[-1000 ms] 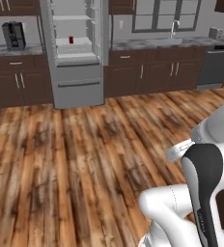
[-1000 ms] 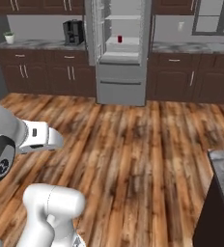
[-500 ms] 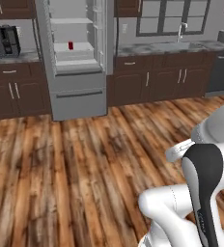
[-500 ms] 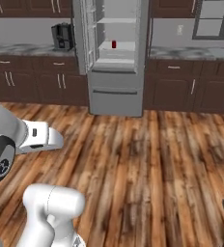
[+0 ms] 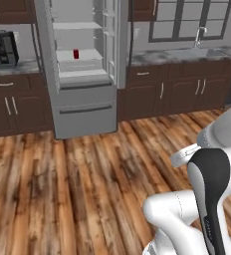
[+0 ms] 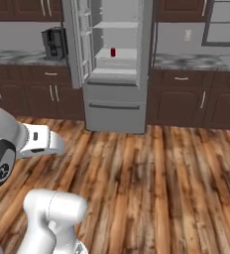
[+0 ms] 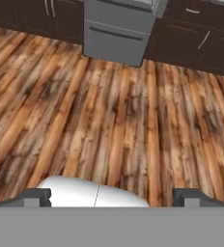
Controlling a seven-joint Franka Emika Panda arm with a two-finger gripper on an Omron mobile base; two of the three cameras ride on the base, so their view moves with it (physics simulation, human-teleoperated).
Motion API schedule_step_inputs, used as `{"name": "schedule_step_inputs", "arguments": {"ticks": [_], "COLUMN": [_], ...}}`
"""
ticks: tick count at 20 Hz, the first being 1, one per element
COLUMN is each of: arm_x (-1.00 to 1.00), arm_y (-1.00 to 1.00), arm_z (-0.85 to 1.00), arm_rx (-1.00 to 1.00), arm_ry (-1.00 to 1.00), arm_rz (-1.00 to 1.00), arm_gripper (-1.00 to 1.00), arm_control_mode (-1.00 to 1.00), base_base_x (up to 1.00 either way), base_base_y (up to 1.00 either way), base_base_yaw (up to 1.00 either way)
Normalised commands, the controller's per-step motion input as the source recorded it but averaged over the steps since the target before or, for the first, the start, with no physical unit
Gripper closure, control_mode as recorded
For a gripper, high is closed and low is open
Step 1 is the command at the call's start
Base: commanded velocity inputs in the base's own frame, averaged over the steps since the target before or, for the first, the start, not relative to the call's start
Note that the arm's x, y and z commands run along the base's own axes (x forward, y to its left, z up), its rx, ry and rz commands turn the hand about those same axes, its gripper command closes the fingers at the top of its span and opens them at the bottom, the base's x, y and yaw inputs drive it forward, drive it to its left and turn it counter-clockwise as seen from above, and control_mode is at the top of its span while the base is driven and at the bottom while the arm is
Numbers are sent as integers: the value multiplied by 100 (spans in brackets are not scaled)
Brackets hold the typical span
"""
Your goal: Open the fridge, grab two sodas, and place both sodas inside the bowl with ice on the dining counter.
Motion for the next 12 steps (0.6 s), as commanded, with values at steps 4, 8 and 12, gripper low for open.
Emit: {"name": "schedule_step_inputs", "arguments": {"ticks": [4,8,12], "arm_x": [0,0,0], "arm_y": [0,0,0], "arm_z": [0,0,0], "arm_rx": [0,0,0], "arm_ry": [0,0,0], "arm_rz": [0,0,0], "arm_gripper": [-100,-100,-100], "arm_control_mode": [100,100,100], "base_base_x": [100,100,100], "base_base_y": [20,25,39], "base_base_yaw": [-3,-3,-4]}}
